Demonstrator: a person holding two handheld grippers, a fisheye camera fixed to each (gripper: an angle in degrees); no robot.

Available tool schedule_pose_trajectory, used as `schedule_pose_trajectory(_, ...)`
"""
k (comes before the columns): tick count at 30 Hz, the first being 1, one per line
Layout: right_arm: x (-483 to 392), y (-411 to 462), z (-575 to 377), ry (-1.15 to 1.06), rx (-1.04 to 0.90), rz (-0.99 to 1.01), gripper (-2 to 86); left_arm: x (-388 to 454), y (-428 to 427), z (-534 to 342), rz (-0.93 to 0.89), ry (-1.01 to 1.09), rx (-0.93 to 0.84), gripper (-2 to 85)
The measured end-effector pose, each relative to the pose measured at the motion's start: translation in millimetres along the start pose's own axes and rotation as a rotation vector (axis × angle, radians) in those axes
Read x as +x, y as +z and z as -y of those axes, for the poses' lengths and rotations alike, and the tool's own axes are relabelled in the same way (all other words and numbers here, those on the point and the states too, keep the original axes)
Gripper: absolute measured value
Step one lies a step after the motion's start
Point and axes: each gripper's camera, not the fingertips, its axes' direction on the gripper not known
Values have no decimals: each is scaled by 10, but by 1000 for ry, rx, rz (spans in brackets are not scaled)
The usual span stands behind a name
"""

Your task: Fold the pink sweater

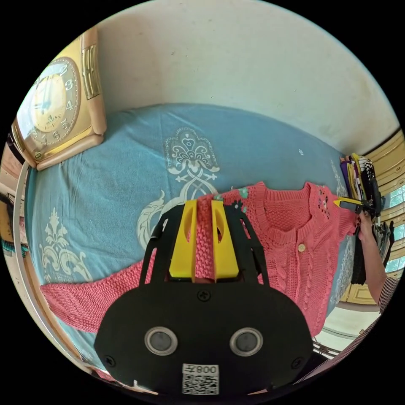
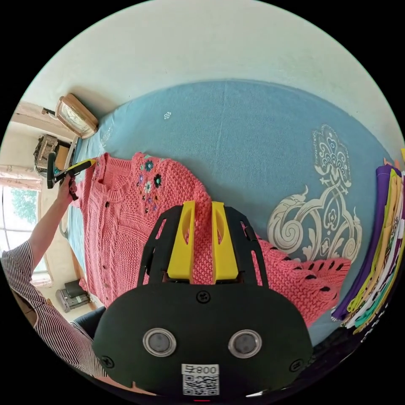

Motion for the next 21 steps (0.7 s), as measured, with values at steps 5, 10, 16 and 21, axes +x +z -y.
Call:
schedule_pose_trajectory(5,-108,-254,-81,69,173,13,91,90,-375,-208,-116,-10,171,74)
schedule_pose_trajectory(10,-922,1,-61,-126,148,202,100,575,-265,-399,-289,176,89,71)
schedule_pose_trajectory(16,-1781,702,140,-317,-48,191,102,995,151,-430,-177,272,-58,55)
schedule_pose_trajectory(21,-2002,804,115,-328,-26,50,60,925,168,-422,-213,252,-38,25)
